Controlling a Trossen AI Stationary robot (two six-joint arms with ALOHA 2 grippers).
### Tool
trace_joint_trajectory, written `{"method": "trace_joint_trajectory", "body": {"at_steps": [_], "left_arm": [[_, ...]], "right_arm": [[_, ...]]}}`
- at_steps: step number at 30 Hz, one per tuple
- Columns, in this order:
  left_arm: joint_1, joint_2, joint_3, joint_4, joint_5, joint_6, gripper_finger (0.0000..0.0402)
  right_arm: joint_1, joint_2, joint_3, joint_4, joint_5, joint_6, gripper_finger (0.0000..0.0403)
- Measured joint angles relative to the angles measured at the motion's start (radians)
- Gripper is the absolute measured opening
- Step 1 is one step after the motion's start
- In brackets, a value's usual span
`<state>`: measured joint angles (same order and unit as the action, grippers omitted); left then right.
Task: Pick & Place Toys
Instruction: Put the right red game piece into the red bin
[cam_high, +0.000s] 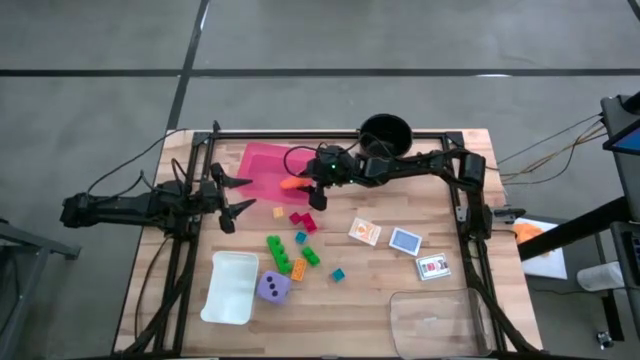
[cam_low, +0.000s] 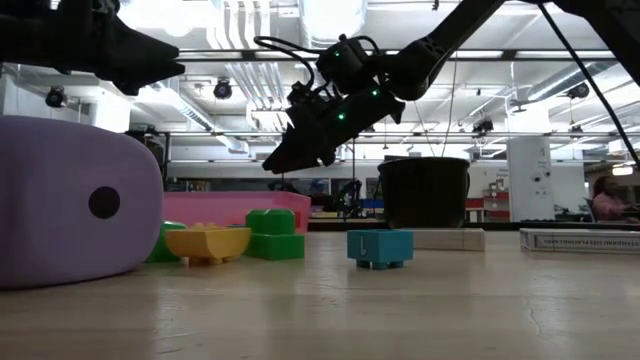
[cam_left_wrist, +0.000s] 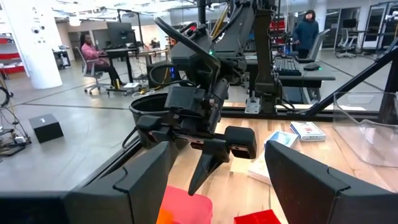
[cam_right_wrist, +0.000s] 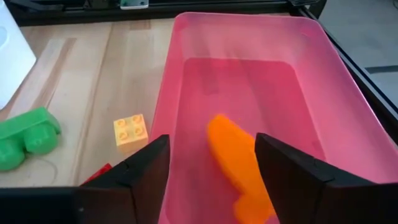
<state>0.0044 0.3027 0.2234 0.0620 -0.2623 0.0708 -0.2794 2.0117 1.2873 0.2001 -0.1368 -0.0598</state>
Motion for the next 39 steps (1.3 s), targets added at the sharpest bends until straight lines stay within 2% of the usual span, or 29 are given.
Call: {"method": "trace_joint_trajectory", "body": {"at_steps": [9,14,18,22,27,39], "left_arm": [[0.000,0.000,0.000,0.000,0.000,0.000,0.0267],[0.000,0.000,0.000,0.000,0.000,0.000,0.0267],[0.000,0.000,0.000,0.000,0.000,0.000,0.0267],[0.000,0.000,0.000,-0.002,0.000,-0.001,0.0267],[0.000,0.001,-0.001,-0.016,0.000,-0.003,0.0267],[0.001,0.003,-0.020,0.011,0.000,-0.004,0.0267]], "right_arm": [[0.001,0.000,-0.002,0.057,-0.020,0.000,0.0241],[0.014,-0.001,-0.058,0.325,-0.092,0.001,0.0242],[0.029,-0.002,-0.119,0.540,-0.098,0.002,0.0242],[0.034,-0.041,-0.196,0.644,-0.101,0.002,0.0242],[0.035,-0.178,-0.335,0.725,-0.104,-0.006,0.0242],[0.039,-0.620,-0.737,0.720,-0.062,-0.023,0.0242]]}}
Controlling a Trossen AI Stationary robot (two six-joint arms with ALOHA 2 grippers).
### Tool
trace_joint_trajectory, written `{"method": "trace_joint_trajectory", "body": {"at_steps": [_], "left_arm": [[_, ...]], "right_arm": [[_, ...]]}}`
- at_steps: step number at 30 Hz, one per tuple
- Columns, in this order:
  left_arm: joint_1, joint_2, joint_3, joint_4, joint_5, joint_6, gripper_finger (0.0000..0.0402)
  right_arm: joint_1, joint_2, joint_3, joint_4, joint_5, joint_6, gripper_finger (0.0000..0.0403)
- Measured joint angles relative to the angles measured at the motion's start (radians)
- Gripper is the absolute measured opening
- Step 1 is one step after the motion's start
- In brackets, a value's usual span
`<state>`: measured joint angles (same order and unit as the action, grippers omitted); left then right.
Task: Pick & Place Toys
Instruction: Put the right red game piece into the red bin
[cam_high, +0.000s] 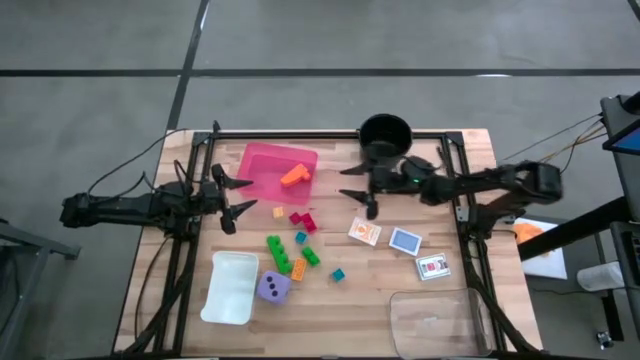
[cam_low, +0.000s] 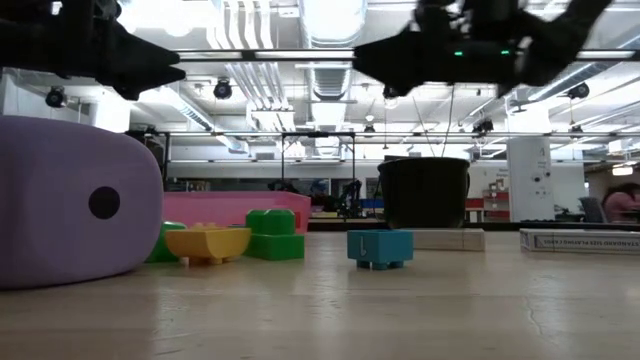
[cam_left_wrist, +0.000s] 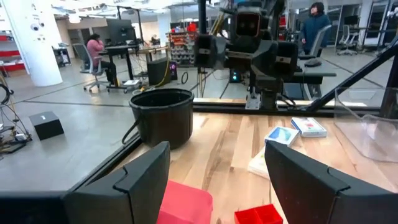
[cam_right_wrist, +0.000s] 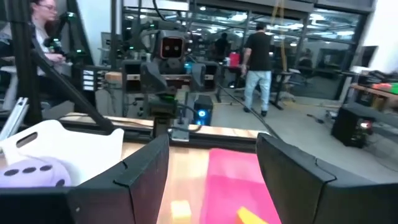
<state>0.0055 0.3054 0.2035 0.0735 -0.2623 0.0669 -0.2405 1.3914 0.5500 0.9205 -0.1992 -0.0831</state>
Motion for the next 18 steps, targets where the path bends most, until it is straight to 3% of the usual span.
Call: {"method": "trace_joint_trajectory", "body": {"at_steps": [9,18], "left_arm": [[0.000,0.001,0.000,0.006,0.000,-0.023,0.0267],[0.000,0.121,0.000,0.071,0.000,-0.034,0.0267]], "right_arm": [[-0.001,-0.304,-0.232,-0.046,0.072,0.001,0.0242],[-0.001,-0.542,-0.294,-0.261,0.084,-0.018,0.0243]]}}
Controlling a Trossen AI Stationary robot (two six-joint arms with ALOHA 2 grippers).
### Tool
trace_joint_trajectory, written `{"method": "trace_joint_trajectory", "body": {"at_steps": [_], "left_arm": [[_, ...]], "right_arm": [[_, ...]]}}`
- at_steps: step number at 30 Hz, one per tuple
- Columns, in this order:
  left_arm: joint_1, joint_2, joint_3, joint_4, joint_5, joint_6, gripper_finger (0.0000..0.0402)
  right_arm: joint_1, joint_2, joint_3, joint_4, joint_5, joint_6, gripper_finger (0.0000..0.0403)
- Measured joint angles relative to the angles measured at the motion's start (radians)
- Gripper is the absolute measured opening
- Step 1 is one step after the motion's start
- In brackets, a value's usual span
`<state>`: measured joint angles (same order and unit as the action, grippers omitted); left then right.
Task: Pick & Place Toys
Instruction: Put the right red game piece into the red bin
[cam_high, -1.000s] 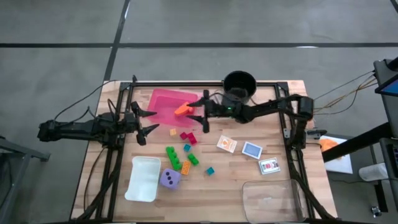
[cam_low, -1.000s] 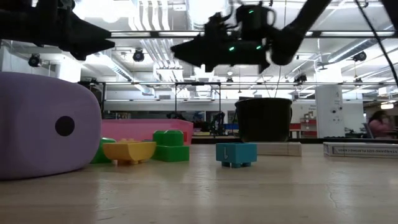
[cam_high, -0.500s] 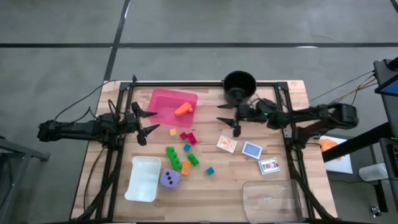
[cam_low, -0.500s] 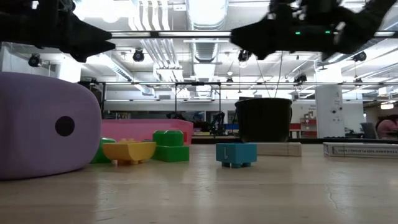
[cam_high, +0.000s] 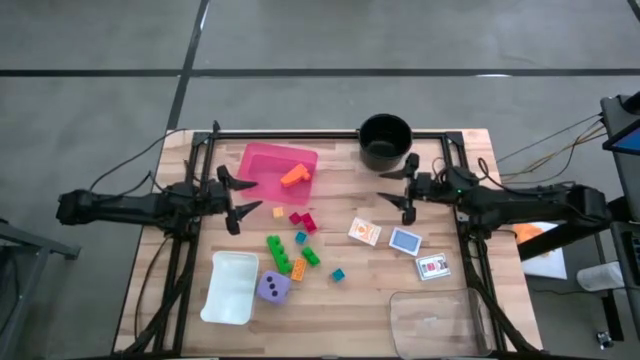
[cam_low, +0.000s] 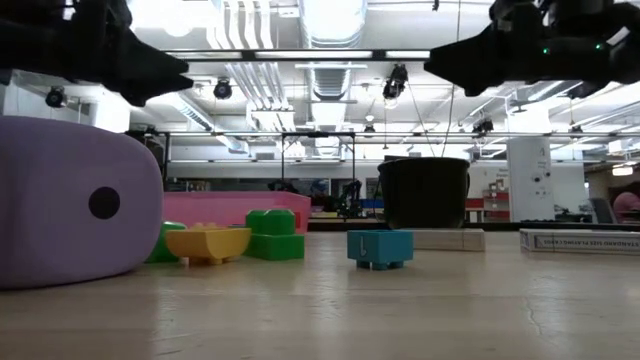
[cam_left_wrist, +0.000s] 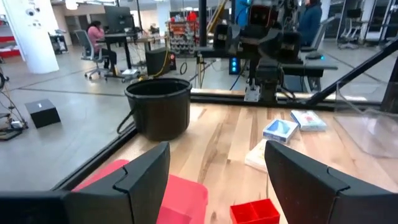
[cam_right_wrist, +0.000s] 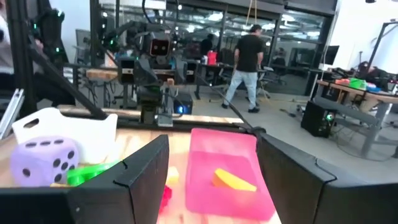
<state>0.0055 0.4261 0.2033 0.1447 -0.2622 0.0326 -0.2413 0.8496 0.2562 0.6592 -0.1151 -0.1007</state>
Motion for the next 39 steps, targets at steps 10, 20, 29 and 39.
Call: {"method": "trace_joint_trajectory", "body": {"at_steps": [10,20,29,39], "left_arm": [[0.000,0.260,0.066,0.046,0.000,-0.008,0.0267],[0.000,0.526,0.199,0.037,0.006,-0.011,0.0267],[0.000,0.734,0.364,-0.053,0.070,-0.007,0.0267],[0.001,0.941,0.642,-0.439,0.118,0.021,0.0267]], "right_arm": [[0.000,-0.210,0.004,-0.272,0.077,-0.026,0.0243],[0.000,-0.292,0.006,-0.363,0.116,-0.019,0.0243],[0.000,-0.273,0.006,-0.362,0.116,-0.019,0.0243],[0.000,-0.222,0.006,-0.361,0.116,-0.019,0.0243]]}}
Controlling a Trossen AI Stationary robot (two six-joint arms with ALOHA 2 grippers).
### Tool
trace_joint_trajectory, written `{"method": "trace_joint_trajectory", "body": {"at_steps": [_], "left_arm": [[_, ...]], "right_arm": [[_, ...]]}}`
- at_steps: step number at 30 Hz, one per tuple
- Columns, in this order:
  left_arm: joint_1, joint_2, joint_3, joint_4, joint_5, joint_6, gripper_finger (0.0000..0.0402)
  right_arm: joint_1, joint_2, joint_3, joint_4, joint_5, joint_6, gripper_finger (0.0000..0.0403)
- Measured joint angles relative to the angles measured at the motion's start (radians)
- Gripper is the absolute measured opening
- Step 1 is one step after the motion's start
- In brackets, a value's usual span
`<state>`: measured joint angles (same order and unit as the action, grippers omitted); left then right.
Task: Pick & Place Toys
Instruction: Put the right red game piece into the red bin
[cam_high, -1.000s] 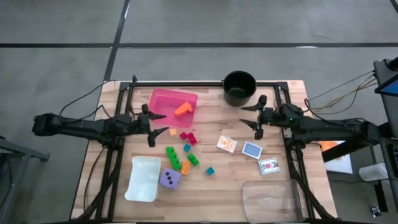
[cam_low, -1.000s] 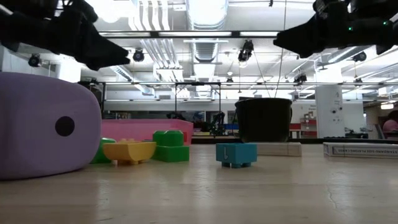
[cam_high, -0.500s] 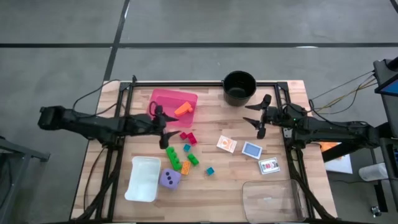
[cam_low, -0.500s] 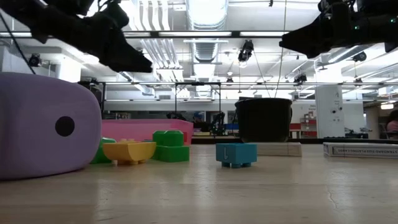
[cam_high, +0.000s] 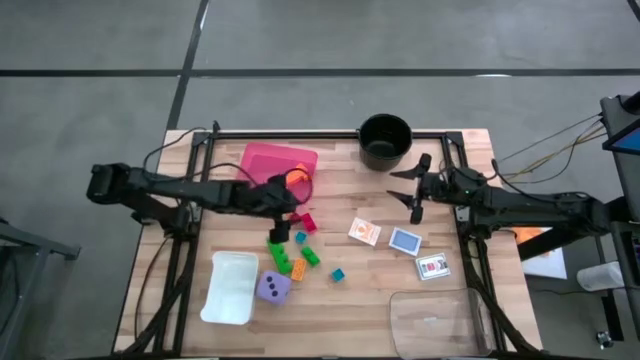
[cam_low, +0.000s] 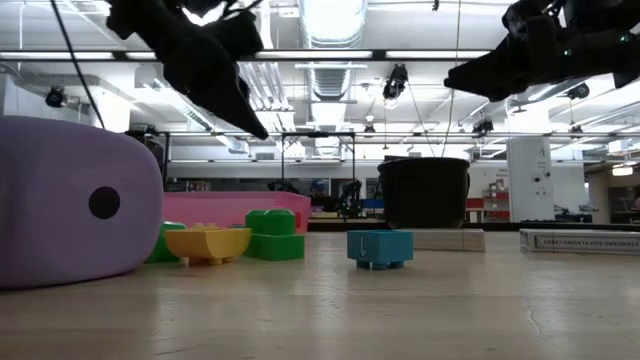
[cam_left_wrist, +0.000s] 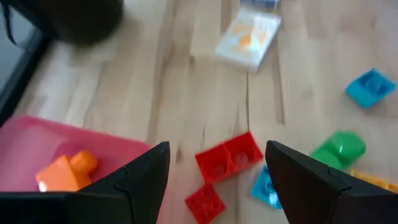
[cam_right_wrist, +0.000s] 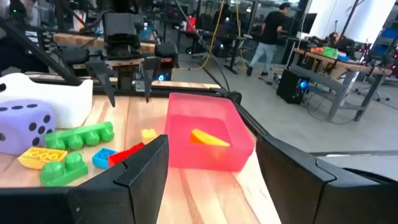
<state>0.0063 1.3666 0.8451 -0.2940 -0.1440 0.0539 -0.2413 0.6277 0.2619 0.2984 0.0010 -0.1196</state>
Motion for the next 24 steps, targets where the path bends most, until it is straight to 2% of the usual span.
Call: {"method": "trace_joint_trajectory", "body": {"at_steps": [4,14,23,24], "left_arm": [[-0.001,0.069,0.084,-0.108,0.023,0.019,0.0267],[-0.005,0.221,0.244,-0.259,0.119,0.130,0.0267],[-0.007,0.291,0.278,-0.283,0.114,0.210,0.0267],[-0.007,0.291,0.277,-0.282,0.114,0.220,0.0267]], "right_arm": [[0.000,0.025,0.000,0.000,0.000,0.000,0.0243],[0.000,0.091,0.000,0.000,0.000,0.000,0.0243],[0.000,0.159,0.000,-0.001,0.003,-0.002,0.0243],[0.000,0.167,0.000,0.003,0.005,-0.044,0.0243]]}}
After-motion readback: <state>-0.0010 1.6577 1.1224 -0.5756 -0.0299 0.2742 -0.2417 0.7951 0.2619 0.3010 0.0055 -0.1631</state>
